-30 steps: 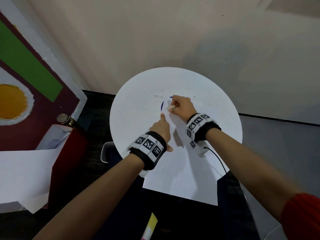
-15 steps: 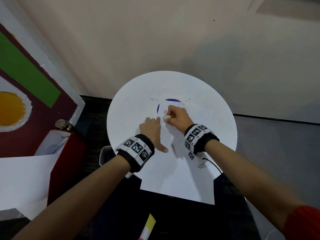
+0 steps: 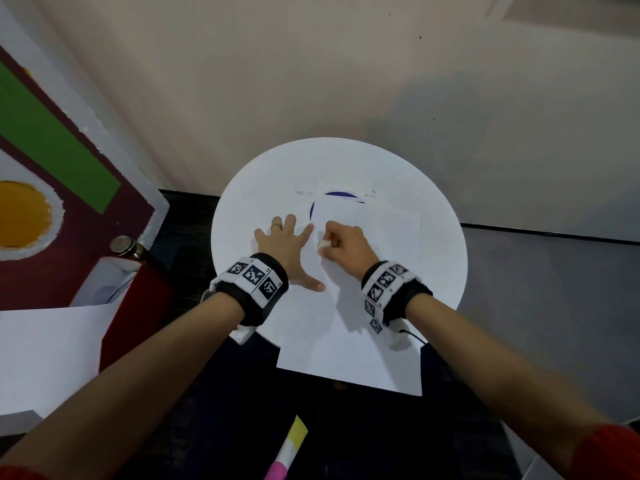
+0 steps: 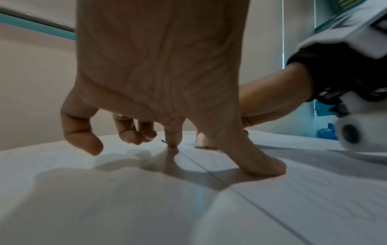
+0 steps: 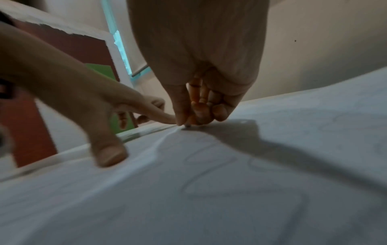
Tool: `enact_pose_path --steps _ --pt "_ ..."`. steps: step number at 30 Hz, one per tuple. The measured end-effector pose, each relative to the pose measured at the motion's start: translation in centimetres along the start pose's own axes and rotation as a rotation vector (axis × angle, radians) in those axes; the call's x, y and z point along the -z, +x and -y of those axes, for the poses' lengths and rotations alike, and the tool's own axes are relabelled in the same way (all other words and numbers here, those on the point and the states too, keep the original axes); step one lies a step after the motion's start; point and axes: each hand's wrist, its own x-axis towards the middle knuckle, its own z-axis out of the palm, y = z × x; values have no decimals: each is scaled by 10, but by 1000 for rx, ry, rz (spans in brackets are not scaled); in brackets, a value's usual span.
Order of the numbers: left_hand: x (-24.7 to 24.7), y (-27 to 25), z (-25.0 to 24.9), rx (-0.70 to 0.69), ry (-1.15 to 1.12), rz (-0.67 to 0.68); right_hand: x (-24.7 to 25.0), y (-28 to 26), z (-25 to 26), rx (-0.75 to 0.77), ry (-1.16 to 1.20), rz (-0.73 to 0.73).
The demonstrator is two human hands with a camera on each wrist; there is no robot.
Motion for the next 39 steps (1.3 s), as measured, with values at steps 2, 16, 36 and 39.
enact_pose_path --steps 2,16,36,39 --pt "-3 -2 2 -6 -3 7 2 -4 1 6 14 60" --pt "-4 -8 2 9 -21 11 12 22 8 -5 1 1" --pt "-1 -3 4 38 -18 80 -1 11 11 19 84 122" --pt "1 -3 4 33 -24 77 3 20 11 -13 0 6"
